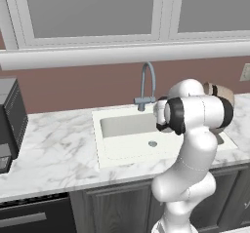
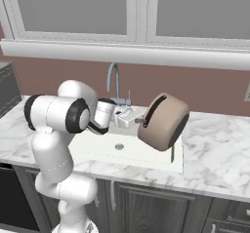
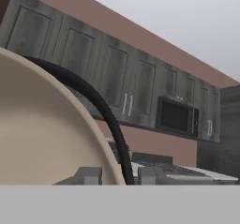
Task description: Dump the sweet potato from the pot into the sink. Then turn on the water and wash the sweet potato. Then turn off the water and put the sweet potato back in the pot.
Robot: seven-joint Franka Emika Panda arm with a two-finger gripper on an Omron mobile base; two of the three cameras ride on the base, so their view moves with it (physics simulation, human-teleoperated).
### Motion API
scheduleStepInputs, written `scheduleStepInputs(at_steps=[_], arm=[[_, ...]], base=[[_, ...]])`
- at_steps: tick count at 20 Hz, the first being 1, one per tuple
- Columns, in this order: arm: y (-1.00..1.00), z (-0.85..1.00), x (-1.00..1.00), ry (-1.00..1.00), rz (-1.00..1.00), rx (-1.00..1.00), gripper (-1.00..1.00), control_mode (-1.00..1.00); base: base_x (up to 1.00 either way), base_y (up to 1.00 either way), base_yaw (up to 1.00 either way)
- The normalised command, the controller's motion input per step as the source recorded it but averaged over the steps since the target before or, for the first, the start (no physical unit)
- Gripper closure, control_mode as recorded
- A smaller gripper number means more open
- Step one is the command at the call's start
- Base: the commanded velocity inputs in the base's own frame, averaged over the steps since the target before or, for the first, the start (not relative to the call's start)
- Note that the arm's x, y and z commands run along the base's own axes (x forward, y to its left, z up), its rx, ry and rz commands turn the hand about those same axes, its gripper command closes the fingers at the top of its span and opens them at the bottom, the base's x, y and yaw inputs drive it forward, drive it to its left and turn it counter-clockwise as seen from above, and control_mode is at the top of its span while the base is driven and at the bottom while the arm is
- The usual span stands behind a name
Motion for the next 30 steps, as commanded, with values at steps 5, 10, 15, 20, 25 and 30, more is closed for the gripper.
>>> scheduleStepInputs(at_steps=[5, 10, 15, 20, 25, 30], arm=[[0.00, 0.00, 0.00, -0.03, -0.01, -0.13, 1.00, -1.00], [0.13, 0.01, -0.02, -0.09, 0.00, -0.22, 1.00, -1.00], [0.23, 0.00, 0.00, -0.07, 0.00, -0.26, 1.00, -1.00], [0.26, 0.00, 0.00, -0.02, 0.00, -0.26, 1.00, -1.00], [0.18, 0.00, 0.00, -0.06, 0.00, -0.26, 1.00, -1.00], [0.12, 0.00, -0.03, -0.06, 0.02, -0.24, 1.00, -1.00]], base=[[0.00, 0.00, 0.00], [0.00, 0.00, 0.00], [0.00, 0.00, 0.00], [0.00, 0.00, 0.00], [0.00, 0.00, 0.00], [0.00, 0.00, 0.00]])
